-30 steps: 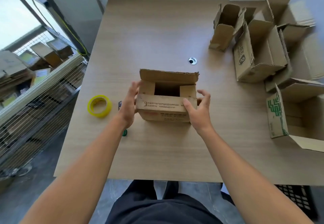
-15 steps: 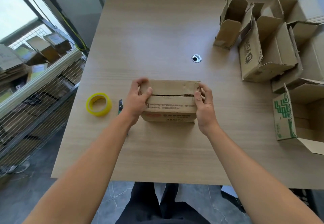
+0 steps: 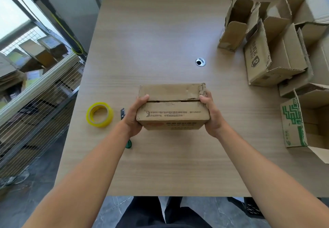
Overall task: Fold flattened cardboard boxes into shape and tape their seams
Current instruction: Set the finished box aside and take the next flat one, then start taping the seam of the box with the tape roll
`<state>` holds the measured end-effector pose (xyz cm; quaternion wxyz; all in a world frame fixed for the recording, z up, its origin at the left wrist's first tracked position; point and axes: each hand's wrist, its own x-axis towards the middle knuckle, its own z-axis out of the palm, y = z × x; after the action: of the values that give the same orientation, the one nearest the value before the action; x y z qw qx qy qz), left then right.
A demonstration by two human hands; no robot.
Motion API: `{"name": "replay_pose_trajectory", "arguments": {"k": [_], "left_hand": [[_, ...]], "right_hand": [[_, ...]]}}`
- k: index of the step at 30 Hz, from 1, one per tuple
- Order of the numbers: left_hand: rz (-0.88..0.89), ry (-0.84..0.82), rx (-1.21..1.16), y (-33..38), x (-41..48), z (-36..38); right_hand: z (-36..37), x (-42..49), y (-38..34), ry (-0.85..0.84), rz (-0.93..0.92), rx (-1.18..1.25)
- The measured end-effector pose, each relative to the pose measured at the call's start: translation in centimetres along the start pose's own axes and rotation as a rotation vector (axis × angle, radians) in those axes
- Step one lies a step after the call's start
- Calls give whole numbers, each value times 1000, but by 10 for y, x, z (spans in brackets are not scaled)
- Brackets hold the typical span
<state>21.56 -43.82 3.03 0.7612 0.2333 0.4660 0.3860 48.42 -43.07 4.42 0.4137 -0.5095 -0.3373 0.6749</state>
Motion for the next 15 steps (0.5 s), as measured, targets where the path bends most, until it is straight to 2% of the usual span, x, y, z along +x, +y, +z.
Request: {"name": "replay_pose_trajectory", "arguments": {"k": [5,8,11,13,15], "left_hand": [[8,175,31,-27,-7,-6],[-105,155,55,-60,-26,-13],[-100,169,19,-74,-31,-15],[-37,201,75,-65,-23,-16],[56,232,189,-50,-14,-16]], "right_hand": [[-1,-13,25,80,22,-7],[-10,-35,56,61,110,-34],[-12,-46,68,73,117,7],[-11,-41,62,87,82,-103],[-14,-33,51,60,-1,-412]]}}
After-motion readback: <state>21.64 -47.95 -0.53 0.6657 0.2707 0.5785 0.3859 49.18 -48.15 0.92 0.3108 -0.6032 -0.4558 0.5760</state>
